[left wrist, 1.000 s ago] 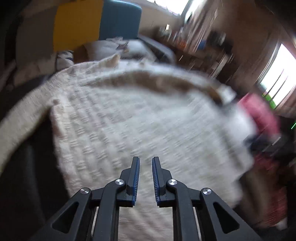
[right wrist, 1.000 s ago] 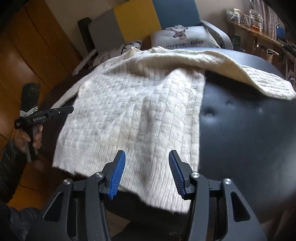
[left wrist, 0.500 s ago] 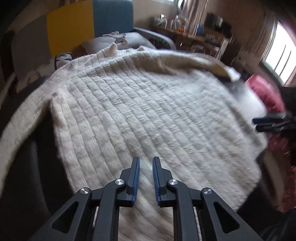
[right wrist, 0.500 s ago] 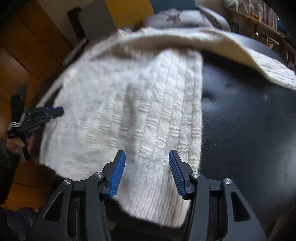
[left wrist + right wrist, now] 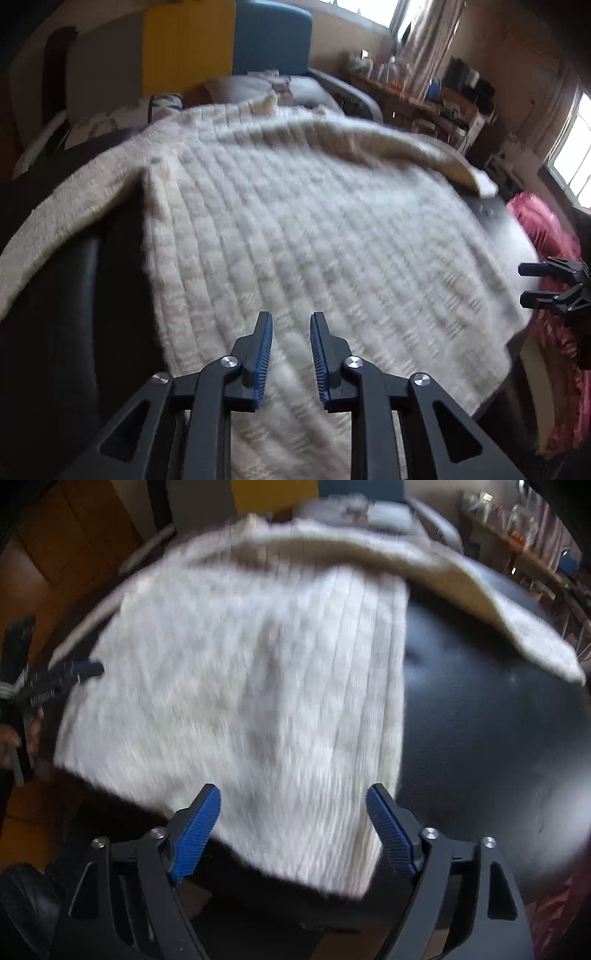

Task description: Fold clothes

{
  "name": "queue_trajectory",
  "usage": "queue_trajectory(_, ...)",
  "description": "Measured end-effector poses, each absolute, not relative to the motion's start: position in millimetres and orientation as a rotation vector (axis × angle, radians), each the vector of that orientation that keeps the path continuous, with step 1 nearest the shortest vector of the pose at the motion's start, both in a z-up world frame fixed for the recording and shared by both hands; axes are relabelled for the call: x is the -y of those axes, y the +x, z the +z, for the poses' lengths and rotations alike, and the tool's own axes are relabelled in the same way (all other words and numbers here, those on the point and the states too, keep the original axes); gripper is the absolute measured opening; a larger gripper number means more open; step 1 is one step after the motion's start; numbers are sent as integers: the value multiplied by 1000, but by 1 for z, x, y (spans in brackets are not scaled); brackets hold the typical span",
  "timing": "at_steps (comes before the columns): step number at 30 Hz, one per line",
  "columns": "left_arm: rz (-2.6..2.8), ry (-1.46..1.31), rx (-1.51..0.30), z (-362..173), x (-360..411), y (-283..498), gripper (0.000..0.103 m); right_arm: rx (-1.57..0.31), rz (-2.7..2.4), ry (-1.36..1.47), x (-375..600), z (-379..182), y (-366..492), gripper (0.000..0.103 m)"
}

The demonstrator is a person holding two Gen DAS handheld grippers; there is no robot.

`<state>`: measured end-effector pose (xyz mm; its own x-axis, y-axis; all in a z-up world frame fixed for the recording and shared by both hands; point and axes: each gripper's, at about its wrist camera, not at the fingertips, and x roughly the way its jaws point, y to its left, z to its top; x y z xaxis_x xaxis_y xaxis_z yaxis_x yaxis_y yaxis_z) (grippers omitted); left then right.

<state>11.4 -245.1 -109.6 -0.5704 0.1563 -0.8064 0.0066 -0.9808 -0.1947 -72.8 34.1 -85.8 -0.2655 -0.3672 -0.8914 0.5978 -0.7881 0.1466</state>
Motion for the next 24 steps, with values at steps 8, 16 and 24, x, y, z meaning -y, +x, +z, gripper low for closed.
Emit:
queue_trajectory(8, 2673, -1453, 197, -120, 223, -5, 22, -233, -2168, 1352, -7, -95, -127, 103)
queue_trajectory(16, 2615, -1462, 253, -129, 243, 0, 24, -309, -2177, 1404, -13, -136, -122, 103)
queue_trajectory(24, 2668, -1250, 995, -109, 371, 2, 26, -336, -2189, 1371, -15, -136, -116, 103)
